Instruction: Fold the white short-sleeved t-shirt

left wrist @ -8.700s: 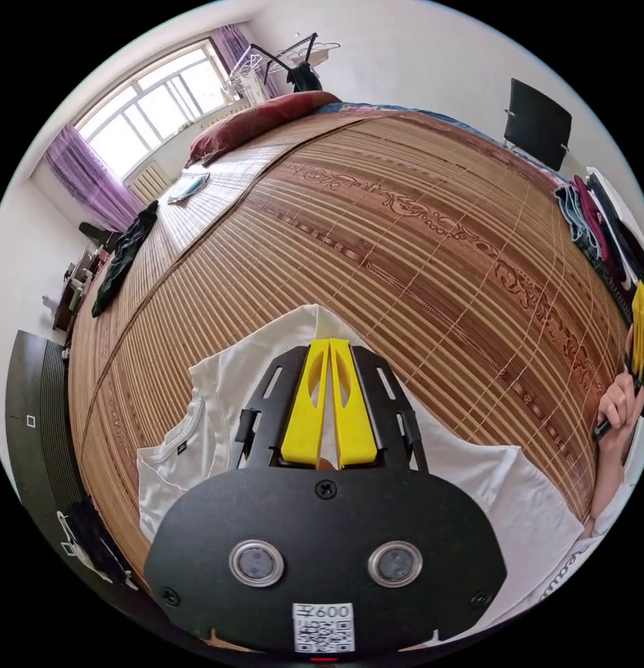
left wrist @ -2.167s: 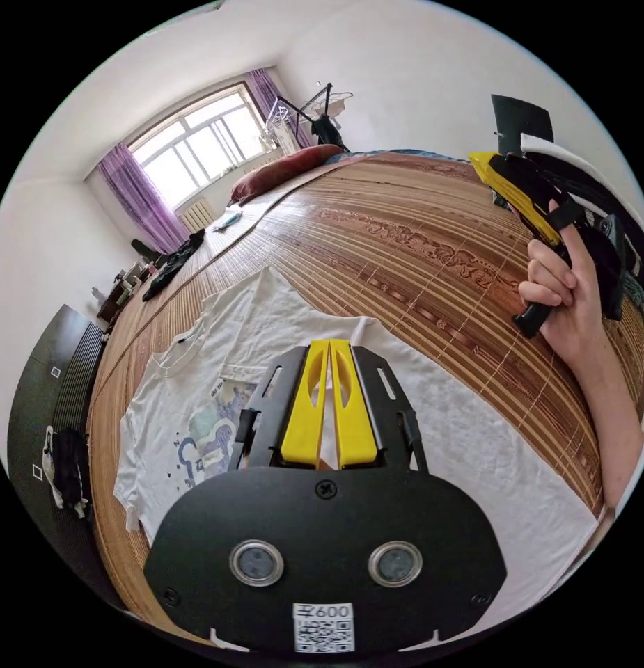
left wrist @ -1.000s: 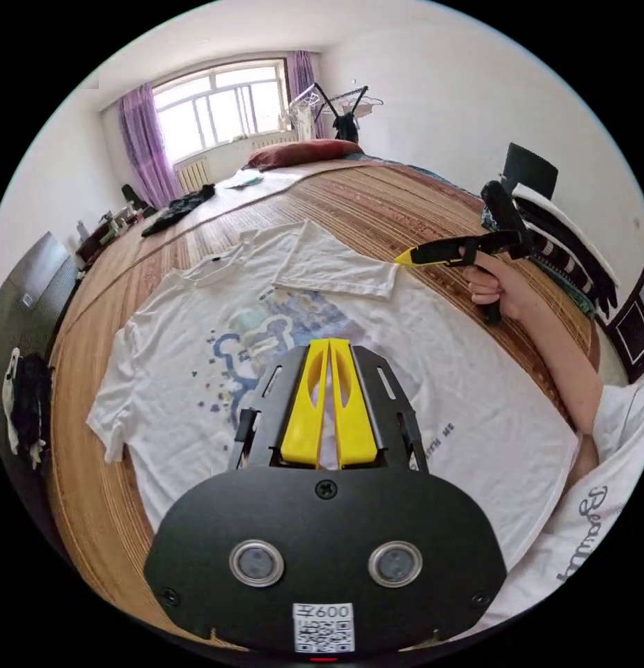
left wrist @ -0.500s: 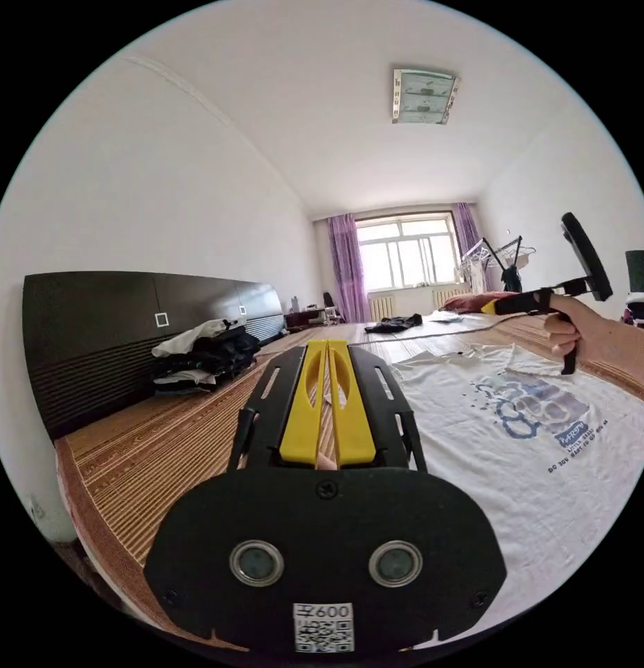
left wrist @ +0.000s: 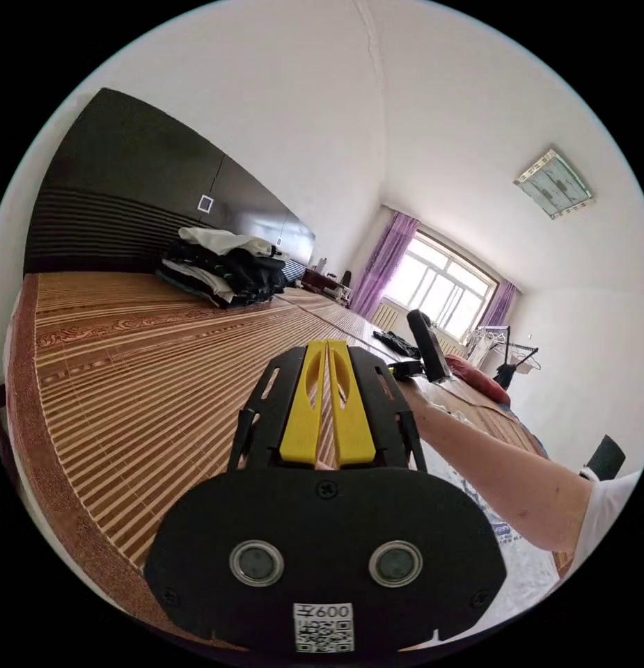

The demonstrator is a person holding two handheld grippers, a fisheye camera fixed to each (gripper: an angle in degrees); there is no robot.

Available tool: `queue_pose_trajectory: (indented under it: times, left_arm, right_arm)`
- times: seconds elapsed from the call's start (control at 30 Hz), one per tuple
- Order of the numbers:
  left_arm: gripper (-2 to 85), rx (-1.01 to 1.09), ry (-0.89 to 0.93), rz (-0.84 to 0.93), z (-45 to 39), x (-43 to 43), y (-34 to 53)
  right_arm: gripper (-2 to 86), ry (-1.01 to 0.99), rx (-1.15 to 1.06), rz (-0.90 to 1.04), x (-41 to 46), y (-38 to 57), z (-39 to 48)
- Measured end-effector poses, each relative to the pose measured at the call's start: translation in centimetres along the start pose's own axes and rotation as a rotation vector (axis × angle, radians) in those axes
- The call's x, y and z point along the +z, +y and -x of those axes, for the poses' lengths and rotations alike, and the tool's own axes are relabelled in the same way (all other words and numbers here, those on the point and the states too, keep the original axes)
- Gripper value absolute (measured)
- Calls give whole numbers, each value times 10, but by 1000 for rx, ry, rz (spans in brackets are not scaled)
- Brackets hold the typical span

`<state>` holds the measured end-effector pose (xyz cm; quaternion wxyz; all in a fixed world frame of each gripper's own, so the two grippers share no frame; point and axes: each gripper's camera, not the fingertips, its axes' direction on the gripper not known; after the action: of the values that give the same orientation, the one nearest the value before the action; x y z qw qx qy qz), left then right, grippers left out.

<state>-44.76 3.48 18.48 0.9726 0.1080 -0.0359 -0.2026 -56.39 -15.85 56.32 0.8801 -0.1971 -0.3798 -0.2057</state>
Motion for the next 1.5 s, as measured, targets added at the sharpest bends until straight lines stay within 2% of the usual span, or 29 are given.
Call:
queue_pose_trajectory:
  times: [0.13, 0.3, 0.4, 0.5, 0.7, 0.93, 1.3, 1.5]
  left_arm:
    - [4, 51, -23, 55, 1, 11, 1]
    - [4, 118, -28, 121, -1, 28, 3]
    - [3, 126, -34, 128, -2, 34, 6]
    - [3, 145, 54, -2, -1, 23, 8]
    - [7, 165, 75, -83, -1, 20, 6]
    - [8, 105, 82, -4, 11, 46, 1]
    - [3, 23, 115, 142, 21, 89, -14]
    - [1, 23, 97, 156, 19, 103, -21]
  right_arm:
    - [33, 87, -7, 0, 25, 7, 0]
    - [-4, 94, 13, -22, 27, 12, -13]
    - [-8, -63, 145, -157, -7, 33, -52]
    - [-8, -244, 250, -279, -55, 70, -102]
    - [-9, -209, 305, -390, -115, 155, -181]
    - [-8, -225, 425, -493, -138, 228, -234]
    - [-9, -219, 610, -485, -118, 294, -278]
    - [-8, -202, 666, -448, -109, 315, -283]
